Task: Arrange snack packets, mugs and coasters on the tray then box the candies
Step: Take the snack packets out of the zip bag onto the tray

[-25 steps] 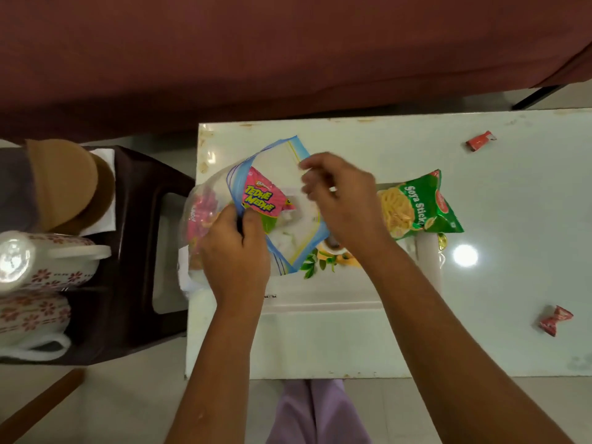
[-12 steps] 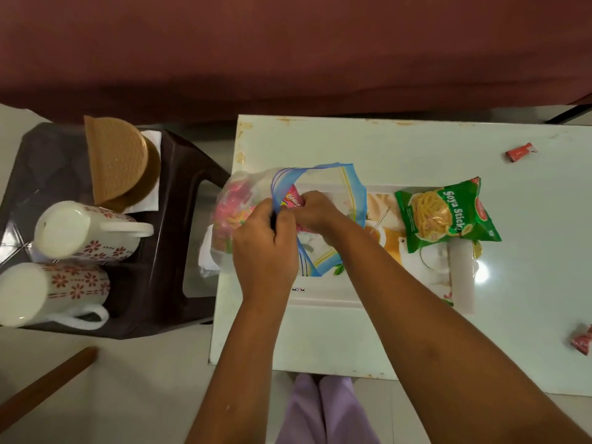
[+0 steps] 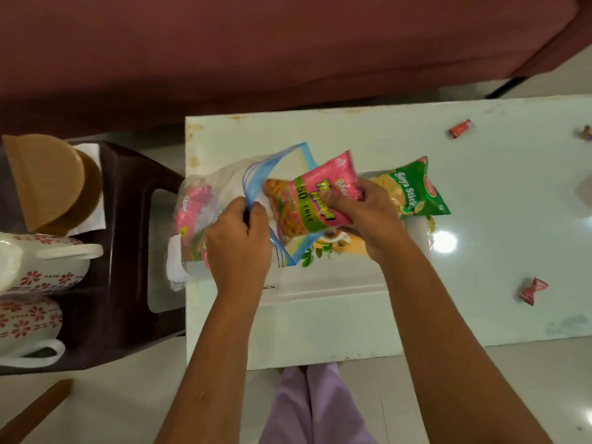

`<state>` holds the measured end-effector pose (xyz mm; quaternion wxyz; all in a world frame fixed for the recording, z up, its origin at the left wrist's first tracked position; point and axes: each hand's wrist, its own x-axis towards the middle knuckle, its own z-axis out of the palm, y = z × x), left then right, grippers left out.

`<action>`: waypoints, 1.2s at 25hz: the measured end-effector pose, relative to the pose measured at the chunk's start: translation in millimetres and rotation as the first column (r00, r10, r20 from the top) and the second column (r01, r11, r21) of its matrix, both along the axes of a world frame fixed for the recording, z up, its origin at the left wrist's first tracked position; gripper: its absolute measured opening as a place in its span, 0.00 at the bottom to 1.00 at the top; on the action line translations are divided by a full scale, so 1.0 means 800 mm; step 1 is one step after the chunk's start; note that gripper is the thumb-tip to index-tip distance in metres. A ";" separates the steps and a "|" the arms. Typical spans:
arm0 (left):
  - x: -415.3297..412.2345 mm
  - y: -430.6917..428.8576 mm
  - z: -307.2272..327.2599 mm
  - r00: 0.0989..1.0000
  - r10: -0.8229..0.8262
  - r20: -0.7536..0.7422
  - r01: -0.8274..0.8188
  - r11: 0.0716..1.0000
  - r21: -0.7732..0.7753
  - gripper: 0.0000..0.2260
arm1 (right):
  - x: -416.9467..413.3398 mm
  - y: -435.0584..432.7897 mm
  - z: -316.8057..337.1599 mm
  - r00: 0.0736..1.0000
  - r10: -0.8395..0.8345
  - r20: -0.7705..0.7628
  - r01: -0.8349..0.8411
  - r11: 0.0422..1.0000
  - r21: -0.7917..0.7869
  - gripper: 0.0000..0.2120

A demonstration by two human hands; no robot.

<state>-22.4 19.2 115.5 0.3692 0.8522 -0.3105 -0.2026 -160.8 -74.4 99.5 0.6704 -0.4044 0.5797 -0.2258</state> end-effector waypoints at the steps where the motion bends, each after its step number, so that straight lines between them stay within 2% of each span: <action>1: -0.005 -0.003 -0.002 1.000 -0.011 -0.009 0.011 1.000 0.019 0.10 | -0.028 -0.001 0.000 0.997 -0.081 -0.004 0.081 0.997 0.011 0.07; 4: -0.019 -0.007 -0.006 0.998 -0.048 -0.041 0.049 0.998 0.025 0.11 | -0.121 0.000 -0.009 0.965 -0.255 -0.056 0.258 0.964 0.067 0.11; 7: -0.029 -0.007 -0.015 0.997 -0.069 -0.032 0.070 0.997 0.027 0.13 | -0.182 0.011 -0.031 0.957 -0.198 -0.213 0.221 0.971 0.091 0.13; 11: -0.038 -0.011 -0.020 0.997 -0.081 -0.012 0.082 0.995 0.063 0.13 | -0.207 0.020 -0.064 0.935 -0.248 -0.253 0.287 0.949 0.129 0.11; 15: -0.041 -0.016 -0.018 0.997 -0.083 -0.009 0.083 0.994 0.071 0.13 | -0.215 0.017 -0.086 0.900 -0.252 -0.356 0.289 0.956 0.053 0.10; 17: -0.042 -0.017 -0.017 0.997 -0.079 -0.009 0.080 0.994 0.068 0.13 | -0.217 0.016 -0.091 0.887 -0.234 -0.399 0.280 0.958 0.060 0.14; 19: -0.043 -0.016 -0.018 0.997 -0.071 -0.006 0.072 0.995 0.070 0.12 | -0.214 0.016 -0.093 0.868 -0.204 -0.452 0.248 0.968 0.040 0.23; 21: -0.044 -0.014 -0.020 0.998 -0.061 -0.007 0.061 0.996 0.064 0.12 | -0.202 0.015 -0.087 0.758 -0.154 -0.634 0.167 0.985 -0.040 0.35; 23: -0.044 -0.009 -0.021 0.998 -0.051 -0.022 0.052 0.998 0.047 0.13 | -0.172 0.018 -0.067 0.593 -0.197 -0.781 0.014 0.972 -0.234 0.36; 24: -0.044 -0.006 -0.020 0.998 -0.050 -0.027 0.051 0.998 0.038 0.13 | -0.148 0.021 -0.050 0.590 -0.276 -0.759 -0.048 0.926 -0.374 0.33; 25: -0.042 -0.003 -0.019 0.999 -0.045 -0.027 0.045 0.999 0.025 0.13 | -0.117 0.022 -0.033 0.673 -0.319 -0.668 -0.066 0.873 -0.483 0.28; 26: -0.039 0.001 -0.016 0.999 -0.034 -0.023 0.034 0.999 0.007 0.13 | -0.083 0.021 -0.018 0.791 -0.282 -0.543 -0.063 0.846 -0.530 0.22; 27: -0.033 0.005 -0.013 1.000 -0.019 -0.017 0.019 1.000 -0.012 0.13 | -0.048 0.020 -0.010 0.898 -0.146 -0.415 -0.099 0.853 -0.513 0.17; 28: -0.026 0.008 -0.009 1.000 0.000 -0.012 -0.001 1.000 -0.030 0.12 | -0.010 0.022 0.000 0.942 0.046 -0.333 -0.204 0.866 -0.457 0.14; 29: -0.017 0.011 -0.004 1.000 0.024 -0.015 -0.025 0.998 -0.049 0.12 | 0.026 0.025 0.008 0.924 0.248 -0.291 -0.356 0.837 -0.415 0.15; 30: -0.006 0.016 -0.001 0.999 0.045 -0.025 -0.046 0.996 -0.072 0.11 | 0.057 0.030 0.011 0.844 0.435 -0.314 -0.531 0.761 -0.372 0.18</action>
